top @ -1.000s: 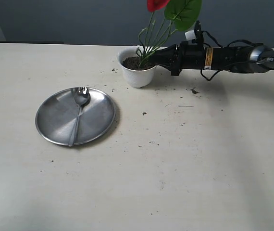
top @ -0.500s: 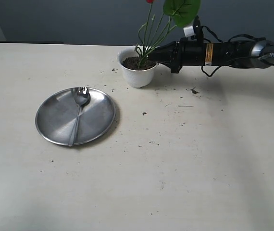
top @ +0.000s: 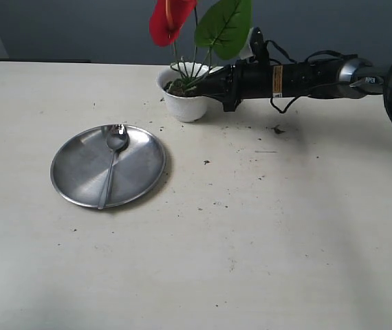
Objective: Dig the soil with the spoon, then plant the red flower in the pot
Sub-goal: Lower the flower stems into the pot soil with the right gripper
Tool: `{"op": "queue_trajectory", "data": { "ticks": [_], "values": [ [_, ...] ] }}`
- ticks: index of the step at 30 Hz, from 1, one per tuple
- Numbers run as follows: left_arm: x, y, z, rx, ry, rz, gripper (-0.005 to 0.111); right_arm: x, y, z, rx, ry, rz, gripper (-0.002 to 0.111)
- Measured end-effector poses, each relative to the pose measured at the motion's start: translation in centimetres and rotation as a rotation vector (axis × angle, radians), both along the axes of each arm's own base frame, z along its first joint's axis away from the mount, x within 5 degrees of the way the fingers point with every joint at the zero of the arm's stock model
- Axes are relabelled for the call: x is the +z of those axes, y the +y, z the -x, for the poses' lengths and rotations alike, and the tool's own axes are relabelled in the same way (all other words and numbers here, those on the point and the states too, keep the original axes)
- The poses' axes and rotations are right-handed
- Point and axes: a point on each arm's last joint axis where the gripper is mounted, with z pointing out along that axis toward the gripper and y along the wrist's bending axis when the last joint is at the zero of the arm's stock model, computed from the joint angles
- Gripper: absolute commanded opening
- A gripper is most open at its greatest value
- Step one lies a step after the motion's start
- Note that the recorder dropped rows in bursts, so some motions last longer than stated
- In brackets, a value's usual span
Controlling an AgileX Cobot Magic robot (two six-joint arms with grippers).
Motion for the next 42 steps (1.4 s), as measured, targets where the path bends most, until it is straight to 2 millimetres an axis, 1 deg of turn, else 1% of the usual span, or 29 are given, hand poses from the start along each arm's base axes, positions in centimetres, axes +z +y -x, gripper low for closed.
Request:
{"op": "queue_trajectory", "data": {
  "ticks": [8,36,42],
  "values": [
    [0.0,0.0,0.0,0.000,0.000,0.000,0.000,1.9,-0.1,-0.5,-0.049,-0.044,0.024,0.017],
    [0.0,0.0,0.0,0.000,0.000,0.000,0.000,1.6,-0.2,-1.0,-0.108,-0.052,0.064,0.017],
    [0.0,0.0,0.0,0.000,0.000,0.000,0.000,1.6,0.2,-0.8,-0.101,-0.052,0.065,0.017]
  ]
}}
